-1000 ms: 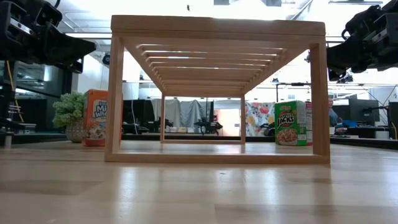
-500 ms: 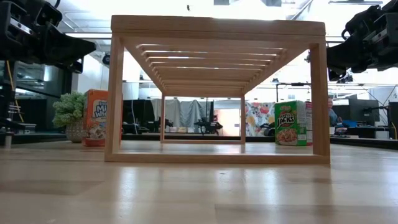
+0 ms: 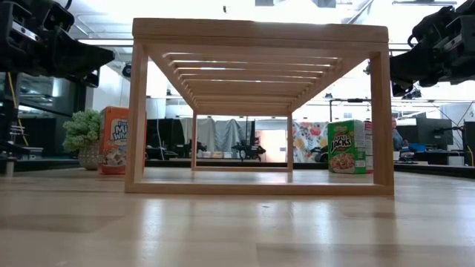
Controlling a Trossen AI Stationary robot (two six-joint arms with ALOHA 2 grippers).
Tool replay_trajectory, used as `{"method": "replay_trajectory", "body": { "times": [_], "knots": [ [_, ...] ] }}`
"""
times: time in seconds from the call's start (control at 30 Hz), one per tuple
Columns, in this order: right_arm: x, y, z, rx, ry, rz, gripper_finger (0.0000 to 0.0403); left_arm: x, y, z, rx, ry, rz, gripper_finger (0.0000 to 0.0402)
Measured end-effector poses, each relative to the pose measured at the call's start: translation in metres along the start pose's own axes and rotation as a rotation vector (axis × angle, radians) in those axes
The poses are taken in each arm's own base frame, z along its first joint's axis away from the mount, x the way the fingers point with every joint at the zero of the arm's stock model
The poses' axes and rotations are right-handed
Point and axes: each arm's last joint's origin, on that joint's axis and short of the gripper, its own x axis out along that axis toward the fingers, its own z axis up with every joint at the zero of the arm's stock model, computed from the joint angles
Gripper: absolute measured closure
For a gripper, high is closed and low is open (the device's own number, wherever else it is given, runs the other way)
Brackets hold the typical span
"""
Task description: Stack cereal on shelf
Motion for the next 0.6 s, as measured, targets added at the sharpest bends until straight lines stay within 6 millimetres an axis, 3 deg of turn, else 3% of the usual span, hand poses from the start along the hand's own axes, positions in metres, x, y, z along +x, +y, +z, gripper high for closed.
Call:
{"method": "replay_trajectory", "body": {
  "times": [0.53,0.6],
  "knots": [
    [0.0000,0.0000,0.0003,-0.001,-0.003,0.000,0.0402,0.0000,0.0000,0.0001,0.000,-0.001,0.000,0.0402],
    [0.0001,-0.0002,0.0065,0.034,-0.067,-0.012,0.0402,0.0000,0.0000,0.0000,0.000,0.000,0.000,0.0402]
  ]
}}
